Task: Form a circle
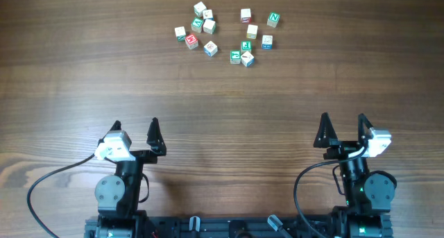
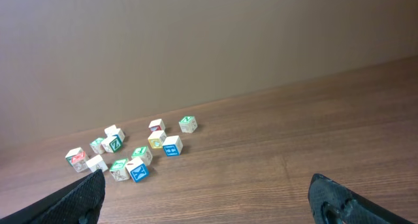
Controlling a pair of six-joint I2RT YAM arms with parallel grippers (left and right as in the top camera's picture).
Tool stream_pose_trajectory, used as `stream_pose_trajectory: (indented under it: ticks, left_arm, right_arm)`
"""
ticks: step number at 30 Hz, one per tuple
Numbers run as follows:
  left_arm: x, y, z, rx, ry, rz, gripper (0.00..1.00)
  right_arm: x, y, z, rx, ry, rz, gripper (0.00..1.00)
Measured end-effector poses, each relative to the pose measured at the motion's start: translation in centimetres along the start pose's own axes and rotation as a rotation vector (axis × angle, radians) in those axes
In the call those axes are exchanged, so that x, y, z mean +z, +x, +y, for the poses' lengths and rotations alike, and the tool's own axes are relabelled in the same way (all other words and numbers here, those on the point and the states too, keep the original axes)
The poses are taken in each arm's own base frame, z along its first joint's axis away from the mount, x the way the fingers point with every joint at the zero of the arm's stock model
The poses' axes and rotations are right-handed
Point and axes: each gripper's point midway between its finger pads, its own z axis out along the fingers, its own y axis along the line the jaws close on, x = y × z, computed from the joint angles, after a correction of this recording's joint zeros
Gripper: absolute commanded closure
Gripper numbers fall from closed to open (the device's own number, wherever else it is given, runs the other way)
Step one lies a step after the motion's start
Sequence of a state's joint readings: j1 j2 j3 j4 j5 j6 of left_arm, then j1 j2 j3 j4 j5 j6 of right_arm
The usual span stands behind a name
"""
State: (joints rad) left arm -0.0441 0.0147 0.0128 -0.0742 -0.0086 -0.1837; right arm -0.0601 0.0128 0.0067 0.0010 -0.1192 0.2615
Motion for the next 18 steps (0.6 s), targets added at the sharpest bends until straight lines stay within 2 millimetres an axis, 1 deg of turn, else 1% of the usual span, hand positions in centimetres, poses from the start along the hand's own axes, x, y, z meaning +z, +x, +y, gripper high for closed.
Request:
stream_pose_trajectory:
  ticks: [2,4,18]
  left_arm:
    - [0.00,0.00,0.00,0.000,0.000,0.000,0.00]
    - [0.00,0.00,0.00,0.000,0.000,0.000,0.00]
    - [0.00,0.00,-0.01,0.000,0.000,0.000,0.00]
  right_arm:
    - [0.01,0.03,0.10,0.000,-0.003,0.001,0.00]
    - [0.02,0.19,0.72,0.000,-0.028,0.008,0.00]
    - [0.02,0.19,0.72,0.000,-0.028,0.008,0.00]
